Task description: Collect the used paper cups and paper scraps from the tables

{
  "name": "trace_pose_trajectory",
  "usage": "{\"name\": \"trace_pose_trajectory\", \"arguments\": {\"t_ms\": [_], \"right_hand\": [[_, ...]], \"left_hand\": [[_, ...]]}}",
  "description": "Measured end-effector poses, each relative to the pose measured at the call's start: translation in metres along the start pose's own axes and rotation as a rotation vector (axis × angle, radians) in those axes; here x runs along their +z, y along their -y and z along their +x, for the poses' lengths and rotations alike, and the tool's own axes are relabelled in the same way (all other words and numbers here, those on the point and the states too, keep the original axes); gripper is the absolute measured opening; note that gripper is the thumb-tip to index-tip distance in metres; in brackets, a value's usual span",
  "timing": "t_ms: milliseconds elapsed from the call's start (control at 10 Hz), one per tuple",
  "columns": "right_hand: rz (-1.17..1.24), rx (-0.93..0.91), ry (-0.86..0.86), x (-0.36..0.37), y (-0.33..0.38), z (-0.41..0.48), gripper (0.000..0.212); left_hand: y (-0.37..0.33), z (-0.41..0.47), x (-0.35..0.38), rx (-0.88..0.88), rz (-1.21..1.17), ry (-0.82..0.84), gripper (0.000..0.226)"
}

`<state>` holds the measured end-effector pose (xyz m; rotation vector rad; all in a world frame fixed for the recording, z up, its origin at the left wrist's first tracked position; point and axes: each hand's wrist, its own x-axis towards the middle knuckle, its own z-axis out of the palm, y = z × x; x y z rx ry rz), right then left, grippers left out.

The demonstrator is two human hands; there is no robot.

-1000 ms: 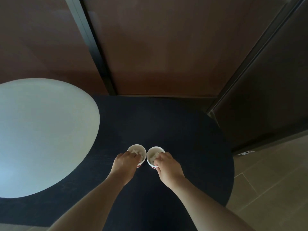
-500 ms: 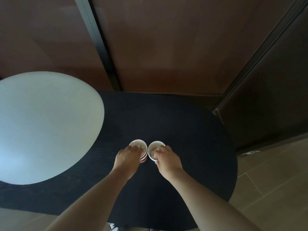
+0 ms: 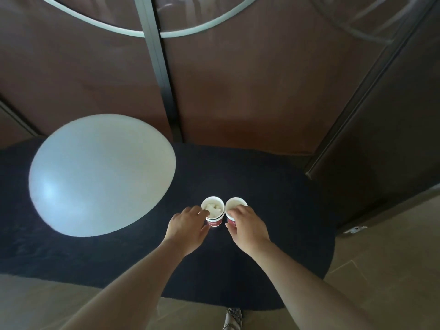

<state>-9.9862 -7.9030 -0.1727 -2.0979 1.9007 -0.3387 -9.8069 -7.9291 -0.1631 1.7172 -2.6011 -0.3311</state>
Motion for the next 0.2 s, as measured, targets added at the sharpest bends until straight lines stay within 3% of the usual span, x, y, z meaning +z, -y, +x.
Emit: {"name": "trace_pose_trajectory", "arguments": {"t_ms": [200], "right_hand": [[0.004,0.046,-0.141,-0.023,0.037,-0.056,0.031]], "left_hand": [[0.000,-0.060,-0.033,0.076,-0.036,-0.132,0.038]]}}
